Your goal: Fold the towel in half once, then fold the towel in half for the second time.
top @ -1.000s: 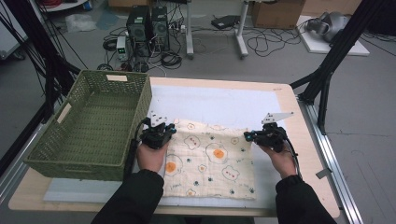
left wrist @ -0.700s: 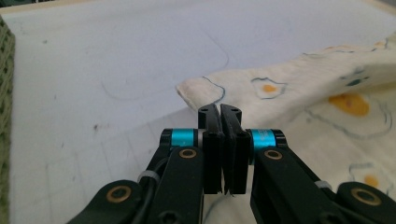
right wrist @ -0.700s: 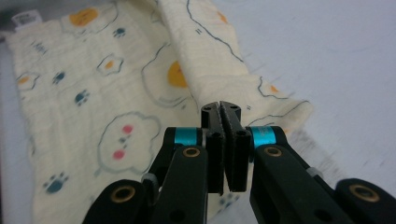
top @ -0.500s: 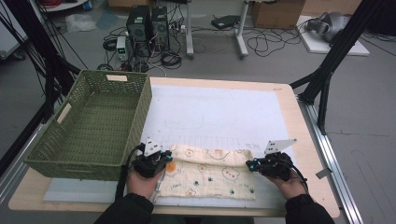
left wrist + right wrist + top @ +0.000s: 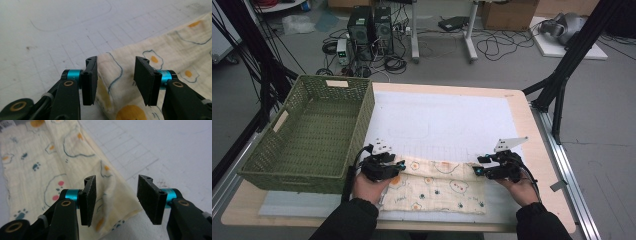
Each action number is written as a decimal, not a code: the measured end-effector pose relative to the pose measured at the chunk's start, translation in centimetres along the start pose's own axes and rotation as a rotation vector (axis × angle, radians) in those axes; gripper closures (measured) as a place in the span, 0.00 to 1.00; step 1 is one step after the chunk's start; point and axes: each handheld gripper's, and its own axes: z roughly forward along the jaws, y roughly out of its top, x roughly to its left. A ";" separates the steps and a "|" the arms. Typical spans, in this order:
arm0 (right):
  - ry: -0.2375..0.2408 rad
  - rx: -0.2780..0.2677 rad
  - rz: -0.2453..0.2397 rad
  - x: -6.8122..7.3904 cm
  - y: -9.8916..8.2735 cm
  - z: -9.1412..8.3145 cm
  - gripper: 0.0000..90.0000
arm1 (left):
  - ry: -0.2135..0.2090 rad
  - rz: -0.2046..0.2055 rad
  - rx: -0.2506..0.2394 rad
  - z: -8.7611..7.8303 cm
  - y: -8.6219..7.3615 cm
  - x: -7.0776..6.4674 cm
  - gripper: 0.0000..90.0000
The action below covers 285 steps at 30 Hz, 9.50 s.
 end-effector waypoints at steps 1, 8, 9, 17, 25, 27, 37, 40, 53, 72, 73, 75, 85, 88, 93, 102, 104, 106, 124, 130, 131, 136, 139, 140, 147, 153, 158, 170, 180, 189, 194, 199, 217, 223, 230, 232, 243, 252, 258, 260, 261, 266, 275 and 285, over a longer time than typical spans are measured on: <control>0.026 0.007 0.003 0.0 -0.1 0.3 0.65 | -0.015 0.015 0.004 0.1 0.0 0.1 0.74; 0.071 -0.006 -0.037 0.8 0.0 -0.4 0.94 | -0.027 0.053 -0.071 -1.2 -0.1 -0.4 0.96; 0.071 -0.020 -0.042 1.0 0.0 -0.7 0.94 | -0.026 0.053 -0.081 -1.6 -0.1 -0.4 0.96; 0.091 -0.043 -0.099 3.7 -0.6 -2.5 0.93 | -0.039 0.081 -0.112 -4.4 -1.7 -1.5 0.91; 0.176 -0.051 -0.123 5.4 -1.9 -3.8 0.78 | -0.086 0.100 -0.098 -6.9 -3.0 -2.3 0.72; 0.189 -0.075 -0.111 5.4 -1.8 -4.2 0.77 | -0.092 0.093 -0.101 -7.0 -2.8 -2.4 0.72; 0.185 -0.061 -0.116 5.0 -1.5 -3.6 0.72 | -0.103 0.102 -0.114 -7.1 -2.2 -2.5 0.70; 0.181 -0.063 -0.109 4.9 -1.3 -3.7 0.71 | -0.115 0.092 -0.118 -7.4 -2.2 -2.5 0.70; 0.029 -0.018 -0.078 3.0 -1.1 -1.8 0.61 | 0.027 0.138 -0.050 -3.7 -2.1 -1.8 0.67; -0.065 0.087 -0.071 -0.6 1.2 0.0 0.96 | 0.112 0.028 -0.054 -0.4 -0.6 -0.3 0.96; -0.077 0.085 -0.071 -0.9 1.3 0.0 0.96 | 0.107 0.006 -0.061 -0.3 -0.3 -0.1 0.96; -0.090 0.073 -0.054 -1.6 1.5 0.1 0.96 | 0.119 -0.006 -0.066 0.0 -0.1 0.1 0.96; -0.052 0.054 -0.049 -1.1 1.4 0.4 0.78 | 0.127 -0.047 -0.077 0.0 -0.2 0.8 0.74; -0.054 0.031 -0.041 -0.8 0.8 0.2 0.72 | 0.126 -0.039 -0.080 0.1 -0.2 0.9 0.72; -0.049 0.009 -0.023 -0.8 -0.1 0.2 0.63 | 0.085 -0.044 -0.118 0.1 0.0 0.9 0.70; -0.069 -0.039 -0.025 -0.4 -0.4 -0.5 0.57 | 0.055 0.007 -0.132 0.2 2.1 0.6 0.70; -0.067 -0.050 -0.023 -0.3 -0.5 -0.6 0.55 | 0.053 0.008 -0.128 0.2 2.1 0.7 0.69; -0.059 -0.055 -0.013 -0.3 -0.6 -0.7 0.53 | 0.050 0.021 -0.121 0.2 2.0 0.6 0.69; -0.083 -0.084 -0.023 0.5 -0.8 -1.2 0.53 | 0.051 0.031 -0.111 0.2 1.9 0.7 0.68; -0.075 -0.090 -0.026 0.5 -0.7 -1.1 0.55 | 0.063 0.031 -0.108 0.3 1.8 0.8 0.68; -0.079 -0.089 -0.028 0.5 -0.7 -1.1 0.55 | 0.067 0.032 -0.109 0.3 1.8 0.8 0.68; -0.078 -0.091 -0.023 0.4 -0.7 -1.0 0.55 | 0.076 0.033 -0.090 0.5 1.7 0.9 0.68; -0.082 -0.091 -0.025 0.3 -0.7 -1.0 0.55 | 0.079 0.032 -0.082 0.6 1.7 1.0 0.68; -0.079 -0.091 -0.023 0.3 -0.7 -1.1 0.55 | 0.079 0.028 -0.080 0.7 1.7 1.0 0.67; -0.082 -0.082 -0.002 -0.3 -0.5 -1.0 0.56 | 0.079 0.026 -0.062 0.9 1.6 1.0 0.65; -0.082 -0.068 0.011 -0.7 -0.3 -0.6 0.57 | 0.076 0.019 -0.030 1.5 1.5 1.2 0.66; -0.088 -0.042 0.035 -1.3 -0.5 -0.1 0.59 | 0.100 0.016 0.028 2.2 1.2 1.4 0.68; -0.059 0.045 0.043 -1.8 -0.8 1.2 0.72 | 0.092 0.048 0.063 2.3 1.0 1.2 0.90; -0.059 0.115 -0.017 -2.1 0.7 0.6 0.95 | 0.076 -0.009 -0.070 1.1 1.2 0.6 0.96; -0.112 0.045 0.007 -4.0 2.7 -0.4 0.95 | 0.132 -0.034 -0.124 2.3 2.9 2.2 0.96; -0.108 0.024 0.022 -3.9 1.7 -0.5 0.95 | 0.121 0.031 -0.149 1.6 2.9 1.3 0.96; -0.109 -0.017 0.003 -2.7 0.9 -1.4 0.95 | 0.111 0.063 -0.170 0.7 1.7 0.6 0.96; -0.042 -0.021 -0.083 1.5 -1.9 -2.4 0.91 | 0.048 0.101 -0.163 -2.1 -2.0 -1.3 0.95; -0.004 0.025 -0.069 1.8 -2.9 -1.8 0.85 | 0.013 0.091 -0.091 -2.1 -3.6 -1.6 0.89; 0.022 -0.104 -0.033 2.0 -1.0 -3.4 0.64 | 0.004 0.094 -0.084 -2.2 -3.6 -1.6 0.88; 0.027 -0.111 -0.043 2.3 -0.2 -3.0 0.66 | -0.001 0.105 -0.079 -2.3 -3.6 -1.5 0.87; 0.044 0.054 -0.078 2.8 -0.5 1.3 0.88 | -0.036 0.105 -0.122 -3.6 -1.9 -1.9 0.73; 0.044 0.061 -0.077 2.8 -1.0 1.5 0.90 | -0.036 0.130 -0.156 -4.5 0.0 -2.4 0.72; 0.038 0.059 -0.081 2.9 -1.0 1.6 0.90 | -0.052 0.130 -0.163 -3.9 1.4 -2.9 0.76; 0.037 0.057 -0.081 2.9 -1.0 1.7 0.90 | -0.056 0.130 -0.147 -3.2 1.6 -3.1 0.78; 0.037 0.057 -0.081 2.9 -1.0 1.7 0.90 | -0.060 0.128 -0.141 -2.8 1.7 -3.1 0.79; 0.046 0.058 -0.077 2.8 -1.1 1.6 0.90 | -0.081 0.111 -0.059 -0.9 1.1 -3.3 0.85; 0.037 -0.005 -0.102 3.5 0.6 1.7 0.86 | -0.068 0.124 0.037 0.5 -1.1 -2.8 0.89; 0.063 0.087 -0.178 5.0 1.7 4.5 0.84 | -0.044 0.177 0.057 0.5 -1.2 -3.0 0.89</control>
